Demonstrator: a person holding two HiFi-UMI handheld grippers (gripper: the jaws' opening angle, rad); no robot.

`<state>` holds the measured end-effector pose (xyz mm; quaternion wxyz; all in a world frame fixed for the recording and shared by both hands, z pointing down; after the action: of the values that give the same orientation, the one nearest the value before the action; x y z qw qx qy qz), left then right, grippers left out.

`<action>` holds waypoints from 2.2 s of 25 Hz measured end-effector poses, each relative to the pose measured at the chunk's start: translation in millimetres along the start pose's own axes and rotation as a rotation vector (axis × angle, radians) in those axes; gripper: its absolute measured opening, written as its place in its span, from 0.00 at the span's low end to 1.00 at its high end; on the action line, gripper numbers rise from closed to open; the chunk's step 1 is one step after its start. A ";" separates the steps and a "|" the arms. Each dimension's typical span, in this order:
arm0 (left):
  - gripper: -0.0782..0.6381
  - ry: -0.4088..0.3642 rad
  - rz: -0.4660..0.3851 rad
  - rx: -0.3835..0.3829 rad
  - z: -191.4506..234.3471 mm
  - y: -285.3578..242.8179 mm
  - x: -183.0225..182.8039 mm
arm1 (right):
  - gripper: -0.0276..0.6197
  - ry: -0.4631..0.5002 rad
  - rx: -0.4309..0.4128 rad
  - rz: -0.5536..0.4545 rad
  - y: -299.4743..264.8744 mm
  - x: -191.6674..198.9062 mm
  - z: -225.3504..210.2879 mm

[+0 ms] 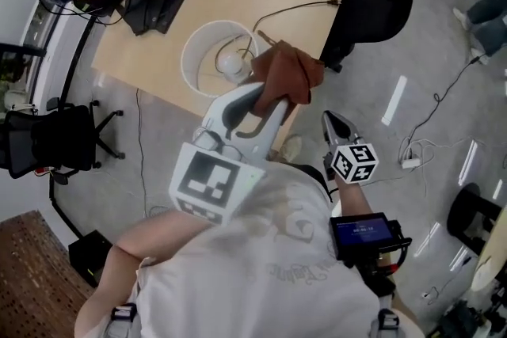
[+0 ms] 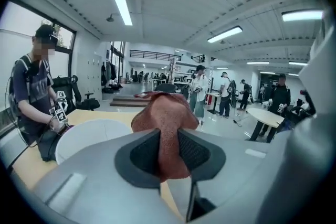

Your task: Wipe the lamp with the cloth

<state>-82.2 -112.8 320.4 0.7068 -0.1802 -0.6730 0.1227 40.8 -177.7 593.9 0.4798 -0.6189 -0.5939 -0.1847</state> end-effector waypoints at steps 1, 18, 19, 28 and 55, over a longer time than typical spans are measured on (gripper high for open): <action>0.24 0.006 -0.022 -0.013 1.0 -6.3 3.6 | 0.06 0.005 0.004 0.002 0.8 -0.1 0.9; 0.24 -0.076 0.103 -0.152 -12.7 -68.6 114.9 | 0.06 0.044 0.026 0.005 62.9 10.3 26.1; 0.24 -0.078 0.127 -0.154 -12.5 -71.0 123.5 | 0.06 0.050 0.008 0.009 60.1 7.2 24.3; 0.24 -0.045 0.262 -0.213 -17.4 -76.8 186.2 | 0.06 0.129 -0.178 0.069 48.1 -11.9 -1.7; 0.24 -0.148 -0.220 -0.412 50.0 32.5 95.1 | 0.06 0.330 -0.600 0.013 8.3 -94.1 129.6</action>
<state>-123.6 -39.3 394.5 0.6128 -0.2369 -0.7494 -0.0820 -17.1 -123.4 454.5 0.3670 -0.6979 -0.4236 -0.4459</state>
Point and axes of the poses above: the fingertips, and each gripper's own axes: y backward along the fingers, z to its left, x out of its underside, the point moved 1 cm from there along y, backward along the fingers, and after that the axes turned 6 degrees about -x, right-handed, at the moved point
